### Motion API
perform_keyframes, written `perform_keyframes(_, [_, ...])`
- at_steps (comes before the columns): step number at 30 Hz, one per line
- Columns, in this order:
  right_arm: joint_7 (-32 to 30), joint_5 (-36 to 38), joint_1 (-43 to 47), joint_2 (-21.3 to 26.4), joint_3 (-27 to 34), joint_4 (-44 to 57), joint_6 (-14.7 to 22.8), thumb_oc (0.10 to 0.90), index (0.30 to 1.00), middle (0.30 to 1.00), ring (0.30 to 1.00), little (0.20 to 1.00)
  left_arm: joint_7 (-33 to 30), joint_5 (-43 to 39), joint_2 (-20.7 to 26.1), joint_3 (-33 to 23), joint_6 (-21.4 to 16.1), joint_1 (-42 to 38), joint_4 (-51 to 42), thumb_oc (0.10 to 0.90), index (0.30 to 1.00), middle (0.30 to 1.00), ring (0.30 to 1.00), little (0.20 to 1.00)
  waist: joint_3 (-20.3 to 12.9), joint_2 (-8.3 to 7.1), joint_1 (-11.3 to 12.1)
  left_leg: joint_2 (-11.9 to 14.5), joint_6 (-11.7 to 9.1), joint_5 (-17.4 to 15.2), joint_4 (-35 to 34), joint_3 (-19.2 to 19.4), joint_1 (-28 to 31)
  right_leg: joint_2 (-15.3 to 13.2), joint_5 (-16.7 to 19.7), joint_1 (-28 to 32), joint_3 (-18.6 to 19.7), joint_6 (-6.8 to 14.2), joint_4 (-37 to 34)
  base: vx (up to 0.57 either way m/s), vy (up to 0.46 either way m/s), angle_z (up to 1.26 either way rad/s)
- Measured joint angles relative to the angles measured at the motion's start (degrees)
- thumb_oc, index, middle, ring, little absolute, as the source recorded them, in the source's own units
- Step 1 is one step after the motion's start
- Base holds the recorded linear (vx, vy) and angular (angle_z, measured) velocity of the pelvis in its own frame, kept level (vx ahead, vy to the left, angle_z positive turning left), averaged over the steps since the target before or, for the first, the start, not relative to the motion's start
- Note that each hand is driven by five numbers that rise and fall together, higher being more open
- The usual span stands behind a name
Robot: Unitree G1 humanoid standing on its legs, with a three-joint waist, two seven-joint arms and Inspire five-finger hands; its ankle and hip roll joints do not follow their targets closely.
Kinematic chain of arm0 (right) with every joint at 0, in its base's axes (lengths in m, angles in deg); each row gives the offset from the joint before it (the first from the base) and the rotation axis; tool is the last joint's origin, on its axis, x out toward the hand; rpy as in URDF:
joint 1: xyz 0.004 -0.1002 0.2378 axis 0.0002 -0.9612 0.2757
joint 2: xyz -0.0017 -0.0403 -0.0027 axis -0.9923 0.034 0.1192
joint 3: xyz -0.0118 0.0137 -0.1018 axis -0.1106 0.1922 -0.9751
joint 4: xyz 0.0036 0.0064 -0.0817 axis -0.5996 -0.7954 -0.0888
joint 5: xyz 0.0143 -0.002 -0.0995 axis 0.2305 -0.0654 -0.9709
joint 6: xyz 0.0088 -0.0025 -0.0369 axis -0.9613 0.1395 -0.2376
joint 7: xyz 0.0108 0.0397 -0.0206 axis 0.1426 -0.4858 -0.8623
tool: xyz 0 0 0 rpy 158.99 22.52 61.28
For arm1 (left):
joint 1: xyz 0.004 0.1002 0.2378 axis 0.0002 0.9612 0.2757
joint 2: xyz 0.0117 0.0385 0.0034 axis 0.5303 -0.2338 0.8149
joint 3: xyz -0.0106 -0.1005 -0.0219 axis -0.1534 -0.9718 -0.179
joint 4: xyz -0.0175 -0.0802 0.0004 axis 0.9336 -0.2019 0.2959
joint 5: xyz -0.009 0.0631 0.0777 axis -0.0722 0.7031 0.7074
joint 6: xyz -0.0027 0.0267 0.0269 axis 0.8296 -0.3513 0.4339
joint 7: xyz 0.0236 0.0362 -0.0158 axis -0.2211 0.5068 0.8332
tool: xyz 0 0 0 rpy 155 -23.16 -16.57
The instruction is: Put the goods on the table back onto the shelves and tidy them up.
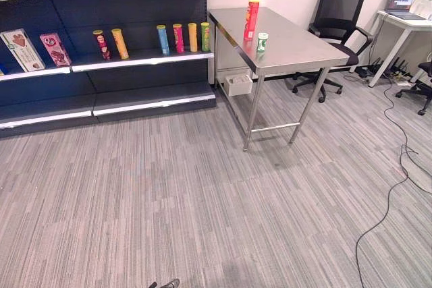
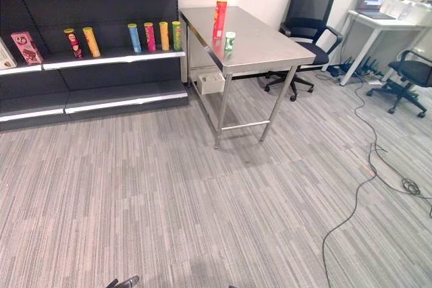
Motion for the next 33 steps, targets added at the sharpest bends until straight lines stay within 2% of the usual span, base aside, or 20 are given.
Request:
perform_keyframes(1, [0.0,-0.2,0.5,-0.2,0.0,-0.1,0.0,0.8,0.9,0.9,0.9,0.9,0.3,0.0,0.4,-0.1,-0.1,-0.8,0.0,0.8,0.9,0.9,0.9,0.9,0.2,-1.13,0.0,-0.3,-0.3,-0.2,3.2,-0.1,-2.4,-0.7,0.2,-0.7,-0.2,-0.3,-0.1,-0.03,-0.027,0.17])
perform_keyframes(3, [-0.2,-1.1,2.0,0.4,0.3,-0.4,0.2,0.8,0.9,0.9,0.9,0.9,0.5,-0.8,1.1,-0.6,-0.1,-2.9,0.2,0.8,0.9,0.9,0.9,0.9,2.6,-2.2,0.3,-0.6,-4.1,0.2,15.6,-0.5,-10.6,-2.2,1.2,-0.9,-1.7,-2.4,-0.3,0.03,0.016,0.28])
perform_keyframes(5, [-0.3,-1.3,2.4,0.6,0.1,-1.0,0.2,0.8,0.9,0.9,0.9,0.9,0.5,-2.3,1.1,-2.5,-0.3,-3.3,0.0,0.8,0.9,0.9,0.9,0.9,3.9,-2.82,0.9,1.6,-4.1,-0.5,19.0,3.7,-13.4,-2.9,1.0,-0.7,-3.3,-2.6,-0.7,0.08,0.049,0.34])
perform_keyframes(8, [-0.4,-1.4,1.4,1.0,0.1,-1.2,-0.2,0.8,0.9,0.9,0.9,0.9,0.7,-2.5,0.8,-2.6,-0.3,-2.7,-0.1,0.8,0.9,0.9,0.9,0.9,3.7,-1.96,2.0,4.9,-4.2,0.0,10.6,5.1,-13.6,-2.3,0.2,-0.7,-4.0,-2.4,-0.7,0.15,0.081,0.26])
perform_keyframes(9, [-0.4,-1.6,1.5,1.2,0.0,-1.1,-0.2,0.8,0.9,0.9,0.9,0.9,0.7,-3.5,0.8,-2.9,-0.2,-1.8,0.2,0.8,0.9,0.9,0.9,0.9,3.9,-1.52,3.0,5.6,-6.2,2.2,3.5,2.7,-13.6,-2.2,0.0,-0.9,-3.8,-2.1,-0.7,0.27,0.134,0.0])
perform_keyframes(11, [-0.4,-2.1,2.2,1.8,0.1,-1.2,-0.3,0.8,0.9,0.9,0.9,0.9,0.7,-4.1,0.7,-2.9,-0.2,-1.3,0.3,0.8,0.9,0.9,0.9,0.9,4.8,-0.56,3.8,6.6,-7.8,5.2,-4.0,-1.1,-14.2,-1.4,-0.5,-0.8,-3.7,-1.7,-0.7,0.24,0.109,0.02])
perform_keyframes(14, [-0.5,-2.1,2.8,2.7,0.9,-1.2,-0.4,0.8,0.9,0.9,0.9,0.9,0.6,-6.4,0.4,-3.0,-0.2,-0.8,0.5,0.8,0.9,0.9,0.9,0.9,6.6,0.3,6.3,8.1,-9.1,7.1,-6.5,-4.1,-17.6,-1.3,-2.1,1.2,-2.6,-0.5,-0.8,0.32,0.156,-0.11])
perform_keyframes(16, [-0.6,-2.2,2.2,2.9,1.4,-1.2,-0.4,0.8,0.9,0.9,0.9,0.9,0.6,-6.9,0.6,-3.4,-0.1,-0.4,0.6,0.8,0.9,0.9,0.9,0.9,6.8,0.58,6.5,7.9,-8.3,7.4,-6.1,-3.5,-18.1,-1.9,-4.0,3.9,-2.7,0.6,-0.8,0.46,0.263,-0.12])
perform_keyframes(18, [-0.5,-2.9,1.3,2.7,2.5,-2.5,-0.3,0.8,0.9,0.9,0.9,0.9,0.7,-6.9,0.5,-4.6,0.0,0.9,1.1,0.8,0.9,0.9,0.9,0.9,6.0,0.43,7.1,7.8,-7.1,6.7,-4.5,-1.5,-16.7,-3.5,-6.0,6.7,-1.0,3.2,-0.8,0.42,0.279,-0.46])
perform_keyframes(19, [-0.6,-3.1,1.1,2.4,2.4,-3.2,-0.1,0.8,0.9,0.9,0.9,0.9,0.5,-6.9,0.6,-4.6,0.1,1.1,1.6,0.8,0.9,0.9,0.9,0.9,5.3,0.1,7.1,6.8,-5.4,9.9,-3.6,-0.5,-16.5,-5.0,-6.8,7.4,-0.3,4.2,-0.8,0.44,0.304,-0.79])
perform_keyframes(20, [-0.3,-3.5,1.0,1.3,2.4,-3.6,-0.3,0.8,0.9,0.9,0.9,0.9,0.4,-6.9,1.4,-4.6,0.0,1.1,2.3,0.8,0.9,0.9,0.9,0.9,3.9,-3.46,7.1,3.1,-2.1,11.1,-1.0,1.0,-16.3,-9.6,-8.4,7.4,1.5,4.3,-0.8,0.39,0.305,-0.69])
perform_keyframes(22, [-0.2,-3.9,0.9,0.0,2.4,-3.4,-0.5,0.8,0.9,0.9,0.9,0.9,0.4,-6.3,2.3,-4.3,-0.2,1.0,1.6,0.8,0.9,0.9,0.9,0.9,2.8,-5.41,5.8,-0.2,1.7,10.9,-2.0,2.3,-14.6,-12.2,-6.0,7.3,1.5,5.3,2.0,0.34,0.301,-0.3])
perform_keyframes(25, [0.5,-4.6,-0.3,-0.9,2.5,-3.4,-1.5,0.8,0.9,0.9,0.9,0.9,0.1,-3.7,3.8,-0.8,-0.8,-1.5,-0.4,0.8,0.9,0.9,0.9,0.9,2.2,-3.59,5.2,-3.0,4.6,7.5,-4.7,2.2,-9.1,-15.1,-4.4,3.2,3.1,7.0,17.3,0.2,0.237,0.16])
perform_keyframes(26, [0.3,-5.3,-0.5,-0.5,2.3,-3.3,-1.5,0.8,0.9,0.9,0.9,0.9,0.1,-3.0,3.7,0.4,-1.1,-1.6,-1.3,0.8,0.9,0.9,0.9,0.9,1.6,-3.21,5.1,-3.8,4.8,6.8,-4.8,2.3,-8.2,-16.6,-5.6,1.7,3.9,8.7,22.1,0.39,0.558,0.05])
perform_keyframes(28, [-0.3,-6.1,0.2,-0.1,2.0,-2.8,-1.0,0.8,0.9,0.9,0.9,0.9,0.2,-1.1,4.5,1.6,-1.8,-3.1,-2.1,0.8,0.9,0.9,0.9,0.9,1.1,-2.87,4.8,-5.7,6.7,5.0,-4.8,2.4,-6.6,-17.8,-2.2,-2.0,6.7,11.5,31.1,0.35,0.515,0.0])
perform_keyframes(29, [-1.6,-6.7,1.2,0.6,-0.1,-0.1,-0.9,0.8,0.9,0.9,0.9,0.9,-0.5,0.5,3.6,4.1,-1.9,-5.5,-1.4,0.8,0.9,0.9,0.9,0.9,2.7,-1.68,3.5,-7.0,8.7,2.7,-4.9,2.6,-3.4,-19.4,4.5,-8.0,9.5,12.2,45.0,0.35,0.377,0.09])
perform_keyframes(30, [-2.8,-7.6,1.7,2.7,-1.3,4.7,0.7,0.8,0.9,0.9,0.9,0.9,-0.8,2.8,3.0,6.1,-1.5,-5.2,-1.2,0.8,0.9,0.9,0.9,0.9,3.4,0.39,1.3,-7.8,9.9,2.0,-5.3,2.2,-0.1,-20.7,7.7,-14.6,9.1,11.0,58.4,0.34,0.261,0.01])
perform_keyframes(31, [-2.6,-7.7,1.7,3.7,-3.2,6.4,0.6,0.8,0.9,0.9,0.9,0.9,-0.6,3.7,2.4,6.1,-1.5,-4.9,-1.4,0.8,0.9,0.9,0.9,0.9,2.5,1.51,1.1,-7.7,10.7,0.7,-4.9,2.4,0.4,-19.3,6.7,-17.5,9.7,10.1,58.8,0.47,0.294,-0.17])
perform_keyframes(32, [-2.8,-8.4,1.8,4.4,-5.0,9.1,0.7,0.8,0.9,0.9,0.9,0.9,-0.5,4.6,1.7,6.9,-1.5,-5.3,-2.5,0.8,0.9,0.9,0.9,0.9,3.2,2.57,0.5,-7.7,11.2,-1.5,-5.6,2.4,3.5,-17.7,1.7,-22.4,7.3,8.8,59.8,0.33,0.072,-0.23])
perform_keyframes(33, [-2.5,-8.6,2.1,4.5,-5.1,10.3,0.9,0.8,0.9,0.9,0.9,0.9,-0.5,5.1,1.4,6.9,-1.5,-4.6,-2.2,0.8,0.9,0.9,0.9,0.9,4.0,3.4,-0.3,-6.8,10.1,-1.0,-6.1,2.3,4.6,-15.3,-2.0,-23.3,5.4,6.9,57.3,0.34,0.054,0.01])
